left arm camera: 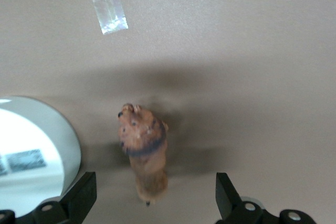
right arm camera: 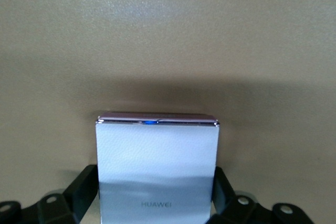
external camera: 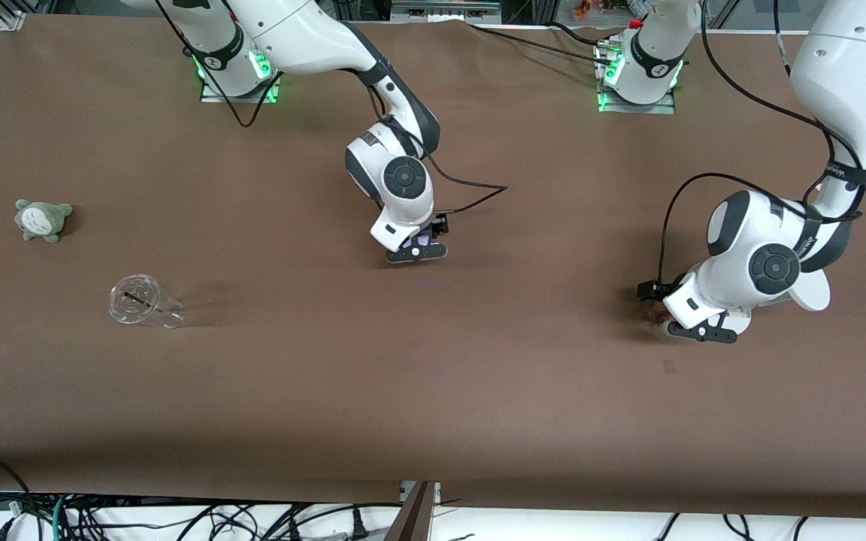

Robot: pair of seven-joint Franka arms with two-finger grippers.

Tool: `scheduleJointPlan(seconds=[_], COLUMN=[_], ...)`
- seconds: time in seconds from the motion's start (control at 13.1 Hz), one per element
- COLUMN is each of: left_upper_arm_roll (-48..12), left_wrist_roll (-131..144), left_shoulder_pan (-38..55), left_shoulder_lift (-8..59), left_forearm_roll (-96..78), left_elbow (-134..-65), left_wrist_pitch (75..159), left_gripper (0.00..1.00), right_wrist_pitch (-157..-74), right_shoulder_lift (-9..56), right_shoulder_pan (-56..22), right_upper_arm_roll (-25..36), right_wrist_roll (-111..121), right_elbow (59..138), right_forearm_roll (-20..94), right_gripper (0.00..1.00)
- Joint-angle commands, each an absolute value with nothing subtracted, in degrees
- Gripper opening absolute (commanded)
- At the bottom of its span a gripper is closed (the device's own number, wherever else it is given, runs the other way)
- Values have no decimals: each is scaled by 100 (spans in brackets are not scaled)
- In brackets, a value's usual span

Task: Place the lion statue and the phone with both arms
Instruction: 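Lower the lion beside the lamp and open the left gripper, then carry the phone toward the cup with the right gripper while the left gripper withdraws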

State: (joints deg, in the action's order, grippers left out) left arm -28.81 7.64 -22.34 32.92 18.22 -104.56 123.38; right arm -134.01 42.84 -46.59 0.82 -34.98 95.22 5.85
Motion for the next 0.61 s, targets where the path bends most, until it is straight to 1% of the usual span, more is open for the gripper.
scheduleJointPlan(seconds=[0.0,0.08,0.15,0.31,0.46,0.54], left_upper_arm_roll=[-3172,-3295,-3418,-3664,-3805,-3823], left_wrist_roll=[905,1018,1080,1081,1081,1038], left_shoulder_pan=[-2259,-2267,-2276,-2285,-2285,-2285], left_shoulder_lift=[2919,2814,2656,2287,2058,1970], left_forearm_roll=[1916,1916,1907,1855,1566,1504], left_elbow=[-10144,-10003,-9819,-9337,-8748,-8545], left_wrist_pitch=[11482,11113,10718,9796,9056,8687], left_gripper=[100,100,100,100,100,100], right_wrist_pitch=[-13491,-13491,-13491,-13465,-13430,-13421], right_shoulder_lift=[4254,4254,4254,4228,4166,4123], right_shoulder_pan=[-4711,-4711,-4711,-4702,-4685,-4667], right_upper_arm_roll=[114,114,114,123,184,332], right_wrist_roll=[-3551,-3559,-3560,-3560,-3516,-3429], right_elbow=[9589,9589,9580,9580,9545,9545], right_forearm_roll=[650,650,650,650,642,642], right_gripper=[54,50,49,49,49,49])
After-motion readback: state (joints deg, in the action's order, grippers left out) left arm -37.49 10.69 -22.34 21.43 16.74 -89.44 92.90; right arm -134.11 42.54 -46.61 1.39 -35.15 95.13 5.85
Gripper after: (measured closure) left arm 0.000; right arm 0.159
